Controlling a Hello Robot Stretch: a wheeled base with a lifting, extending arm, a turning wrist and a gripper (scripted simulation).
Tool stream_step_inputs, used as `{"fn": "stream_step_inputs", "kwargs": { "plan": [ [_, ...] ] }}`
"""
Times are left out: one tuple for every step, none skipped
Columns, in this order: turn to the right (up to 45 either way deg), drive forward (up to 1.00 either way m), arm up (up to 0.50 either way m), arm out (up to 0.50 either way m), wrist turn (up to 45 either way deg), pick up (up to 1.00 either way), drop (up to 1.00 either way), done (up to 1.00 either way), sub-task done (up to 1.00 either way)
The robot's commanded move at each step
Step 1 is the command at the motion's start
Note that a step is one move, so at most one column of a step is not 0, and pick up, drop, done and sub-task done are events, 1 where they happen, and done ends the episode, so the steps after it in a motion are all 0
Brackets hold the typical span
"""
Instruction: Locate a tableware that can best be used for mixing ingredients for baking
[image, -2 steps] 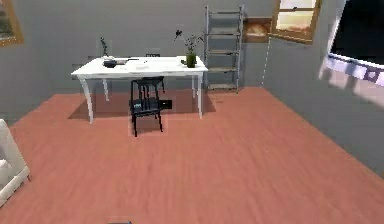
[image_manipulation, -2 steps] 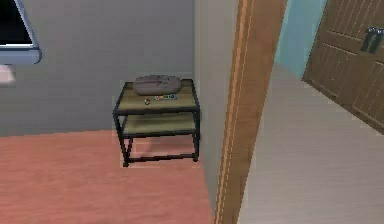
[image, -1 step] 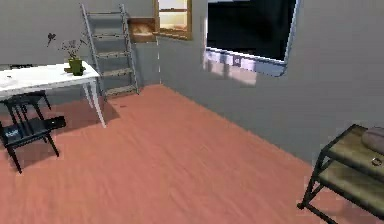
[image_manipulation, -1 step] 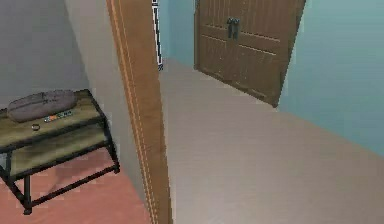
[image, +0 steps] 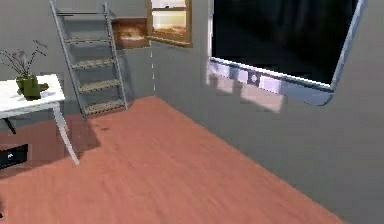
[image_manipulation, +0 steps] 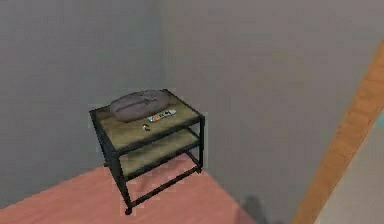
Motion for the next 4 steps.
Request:
{"fn": "stream_step_inputs", "kwargs": {
  "plan": [
    [-33.0, 0.0, 0.0, 0.0, 0.0, 0.0, 0.0, 0.0, 0.0],
    [0.0, 0.45, 0.0, 0.0, 0.0, 0.0, 0.0, 0.0, 0.0],
    [-15.0, 0.0, 0.0, 0.0, 0.0, 0.0, 0.0, 0.0, 0.0],
    [0.0, 1.0, 0.0, 0.0, 0.0, 0.0, 0.0, 0.0, 0.0]
  ]
}}
